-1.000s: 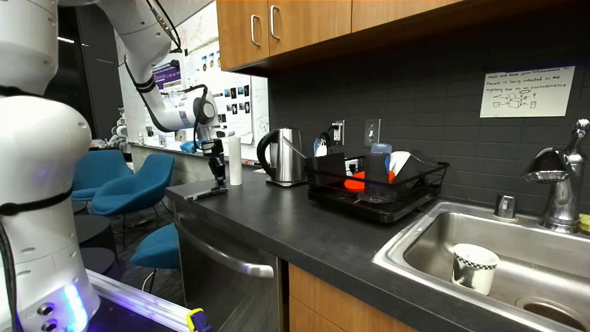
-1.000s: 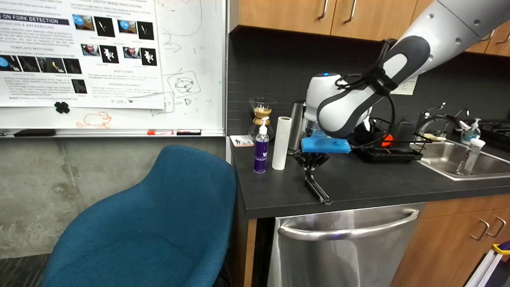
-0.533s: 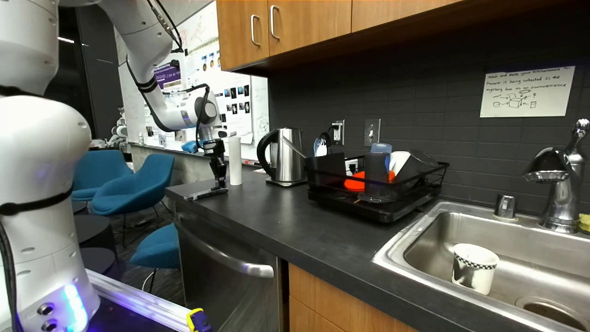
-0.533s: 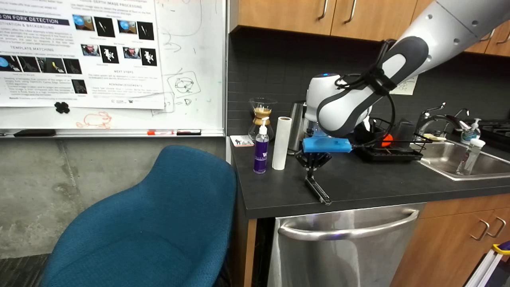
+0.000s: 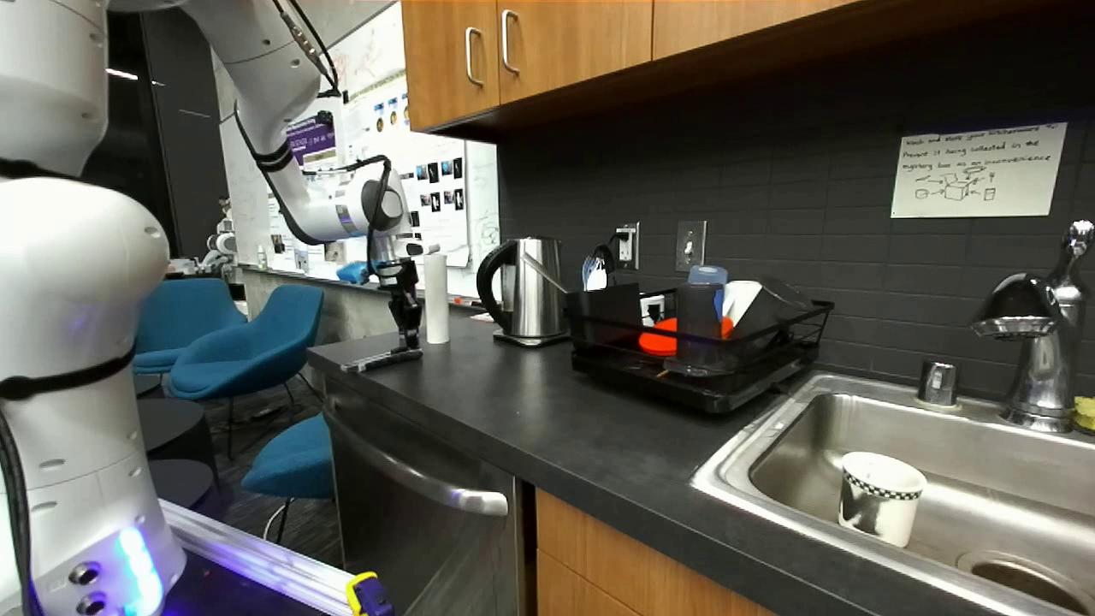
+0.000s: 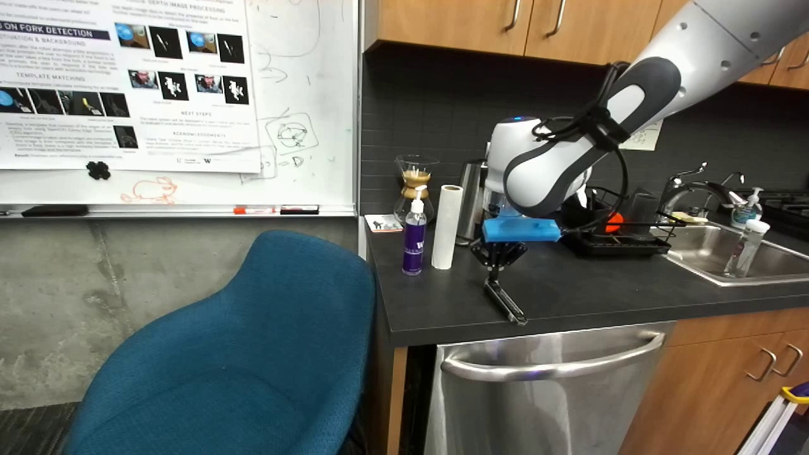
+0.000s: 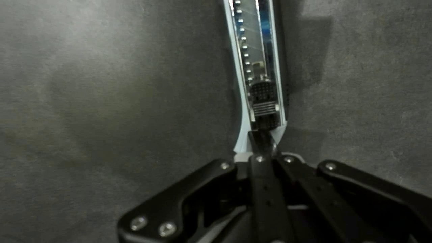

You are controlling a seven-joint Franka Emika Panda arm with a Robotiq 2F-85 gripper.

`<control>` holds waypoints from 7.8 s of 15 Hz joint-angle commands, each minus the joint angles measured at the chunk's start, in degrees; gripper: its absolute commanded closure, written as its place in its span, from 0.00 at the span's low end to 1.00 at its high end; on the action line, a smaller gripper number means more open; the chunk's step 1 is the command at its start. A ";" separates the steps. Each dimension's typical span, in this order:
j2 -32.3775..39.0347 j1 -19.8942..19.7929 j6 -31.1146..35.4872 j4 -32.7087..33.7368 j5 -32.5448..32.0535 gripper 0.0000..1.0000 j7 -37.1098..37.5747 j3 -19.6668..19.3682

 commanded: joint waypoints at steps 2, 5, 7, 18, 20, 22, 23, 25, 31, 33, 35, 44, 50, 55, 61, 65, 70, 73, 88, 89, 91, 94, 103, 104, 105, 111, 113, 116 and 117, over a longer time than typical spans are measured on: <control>-2.02 -0.20 -0.99 -3.19 0.90 1.00 -1.88 0.15; -2.60 -0.21 -0.83 -4.15 0.90 1.00 -2.16 0.20; -3.05 -0.19 -0.71 -5.03 0.99 1.00 -2.25 0.34; -6.37 -0.55 0.00 -9.94 1.17 1.00 -2.24 0.86; -7.00 -0.63 0.24 -11.11 1.46 1.00 -2.40 1.05; -7.60 -0.66 0.58 -11.58 1.75 1.00 -2.48 1.30; -7.69 -0.60 0.96 -11.61 1.66 1.00 -2.21 1.44; -8.24 -0.56 1.66 -11.79 1.40 1.00 -1.68 1.68; -11.95 -1.24 2.85 -14.65 4.62 0.73 -3.56 1.90; -13.62 -1.57 3.81 -16.34 7.60 0.70 -5.19 1.87; -15.28 -1.95 4.57 -17.87 10.52 0.60 -6.94 1.86; -23.75 -3.19 6.08 -24.76 26.20 0.02 -17.88 1.44; -29.03 -3.44 5.54 -28.54 31.10 0.00 -21.55 0.74; -27.55 -2.49 4.43 -27.87 36.81 0.00 -29.87 -1.81; -26.66 -2.81 2.32 -27.92 42.42 0.00 -39.54 -5.41; -26.60 -4.48 0.82 -27.92 40.66 0.00 -38.51 -5.29; -29.99 -3.09 -2.06 -27.55 41.01 0.00 -42.49 -4.86; -34.11 -3.16 -4.27 -28.82 38.33 0.00 -42.14 -3.14; -44.13 -2.34 -10.86 -27.69 2.92 0.00 -10.21 28.10; -43.50 -2.06 -11.52 -27.55 1.75 0.00 -7.97 30.20; -41.50 -1.15 -12.25 -27.26 -0.09 0.00 -3.84 33.47; -37.80 0.16 -12.29 -26.74 -0.85 0.00 0.61 37.31; -26.34 -0.82 -11.95 -20.54 -5.01 0.00 6.55 40.80; -25.11 -1.14 -11.99 -20.02 -6.78 0.00 8.28 41.02; -24.04 -1.87 -11.90 -19.67 -9.87 0.00 11.13 41.67; -14.26 -1.44 -21.45 -13.62 -21.78 0.00 27.45 40.30; -11.53 0.83 -26.14 -11.06 -21.14 0.00 30.04 38.64; -8.00 4.26 -29.69 -7.85 -21.42 0.00 32.26 35.55; -6.94 5.38 -29.79 -6.93 -21.33 0.00 32.29 34.26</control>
